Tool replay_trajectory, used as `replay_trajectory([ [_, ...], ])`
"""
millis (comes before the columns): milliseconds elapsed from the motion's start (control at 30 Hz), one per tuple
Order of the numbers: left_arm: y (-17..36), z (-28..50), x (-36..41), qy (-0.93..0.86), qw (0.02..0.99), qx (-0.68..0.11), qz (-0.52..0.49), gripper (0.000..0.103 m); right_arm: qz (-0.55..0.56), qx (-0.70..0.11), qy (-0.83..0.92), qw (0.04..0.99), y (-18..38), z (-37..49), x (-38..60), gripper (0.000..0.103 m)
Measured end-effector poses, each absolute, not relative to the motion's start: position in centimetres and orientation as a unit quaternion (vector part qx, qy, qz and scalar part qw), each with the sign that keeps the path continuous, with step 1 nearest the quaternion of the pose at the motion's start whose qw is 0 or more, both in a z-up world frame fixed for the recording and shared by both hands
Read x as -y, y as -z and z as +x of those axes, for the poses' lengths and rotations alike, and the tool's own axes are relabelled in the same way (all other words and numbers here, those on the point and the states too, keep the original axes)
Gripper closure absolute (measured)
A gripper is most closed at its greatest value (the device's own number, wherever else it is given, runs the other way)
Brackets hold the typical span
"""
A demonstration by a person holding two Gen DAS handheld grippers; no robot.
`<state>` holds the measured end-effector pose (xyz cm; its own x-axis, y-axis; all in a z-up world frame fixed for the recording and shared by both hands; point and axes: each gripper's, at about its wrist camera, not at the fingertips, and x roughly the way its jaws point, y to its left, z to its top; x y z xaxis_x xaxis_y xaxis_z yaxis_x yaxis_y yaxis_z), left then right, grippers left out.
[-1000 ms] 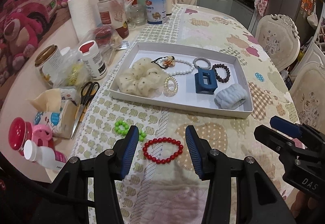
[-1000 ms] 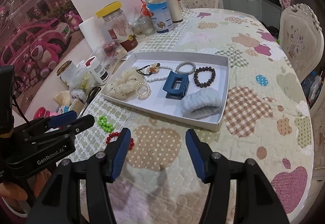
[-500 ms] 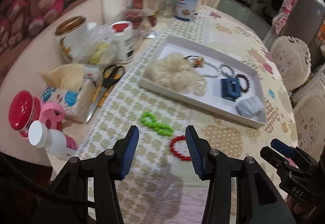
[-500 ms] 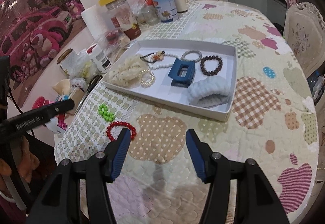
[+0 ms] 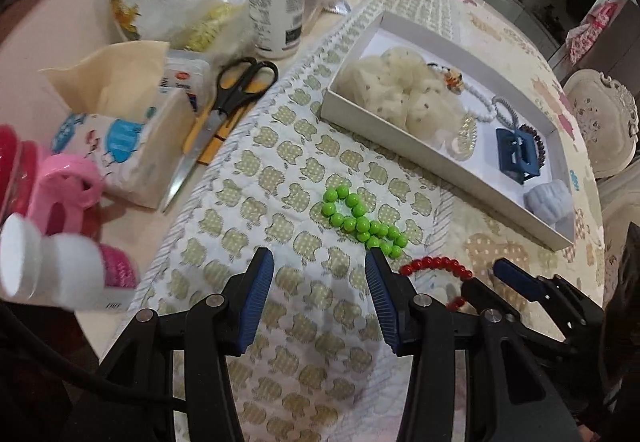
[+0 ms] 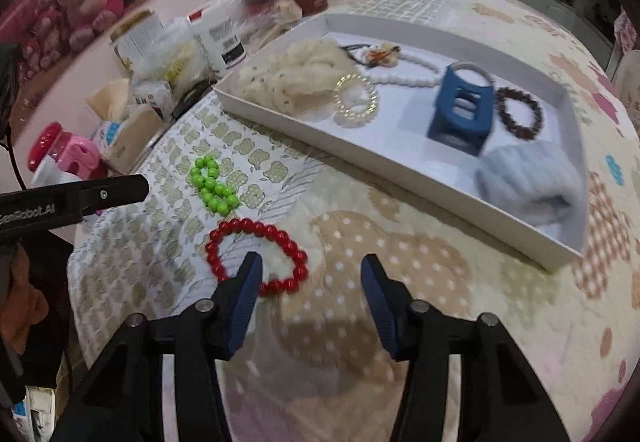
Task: Organize jewelry
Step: 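Grasp the red bead bracelet with the right gripper while the left grasps the green bead bracelet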
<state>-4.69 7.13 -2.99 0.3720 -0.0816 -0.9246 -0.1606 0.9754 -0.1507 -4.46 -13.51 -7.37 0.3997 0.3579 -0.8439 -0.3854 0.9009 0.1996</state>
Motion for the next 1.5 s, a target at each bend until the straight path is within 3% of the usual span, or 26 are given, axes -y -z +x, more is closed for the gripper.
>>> replay_trajectory([
  [167,4.2,-2.9,-7.1,-0.032,0.816,-0.569,-0.098,0.059,-0.041,-0.489,-0.221,0.843,8.5,-3.5,12.1,0.068],
  [233,4.5,-2.5,-7.0,-0.046,0.817,-0.569,-0.074,0.059,-0.048,-0.488,-0.224,0.842,8.5,-3.3,11.9,0.088],
  [300,5.1,-2.0,-7.2,-0.045,0.815,-0.574,-0.068,0.059,-0.057,-0.488,-0.219,0.843,8.5,-3.3,12.0,0.093],
  [667,6.1,-0.8,-7.3,-0.020,0.811,-0.577,-0.093,0.059,-0.017,-0.502,-0.217,0.837,8.5,-2.9,13.6,0.093],
  [733,6.1,-0.9,-7.4,-0.009,0.816,-0.570,-0.100,0.081,-0.022,-0.501,-0.219,0.837,8.5,-3.0,13.3,0.093],
  [833,6.1,-0.9,-7.1,0.002,0.815,-0.573,-0.088,0.097,-0.022,-0.495,-0.225,0.839,8.2,-3.1,13.3,0.094],
  [900,5.8,-1.2,-6.7,0.003,0.817,-0.571,-0.075,0.103,-0.011,-0.485,-0.230,0.843,7.4,-3.4,13.5,0.094],
  [1433,-0.6,-2.6,-6.8,0.032,0.836,-0.537,-0.105,0.103,0.042,-0.429,-0.222,0.874,0.1,-5.7,18.6,0.094],
  [1467,-0.3,-2.5,-7.1,0.025,0.833,-0.541,-0.115,0.101,0.047,-0.429,-0.220,0.875,0.0,-5.8,19.0,0.094],
  [1500,0.2,-2.4,-7.2,0.020,0.830,-0.546,-0.118,0.091,0.048,-0.429,-0.219,0.875,-0.2,-5.9,19.1,0.094],
])
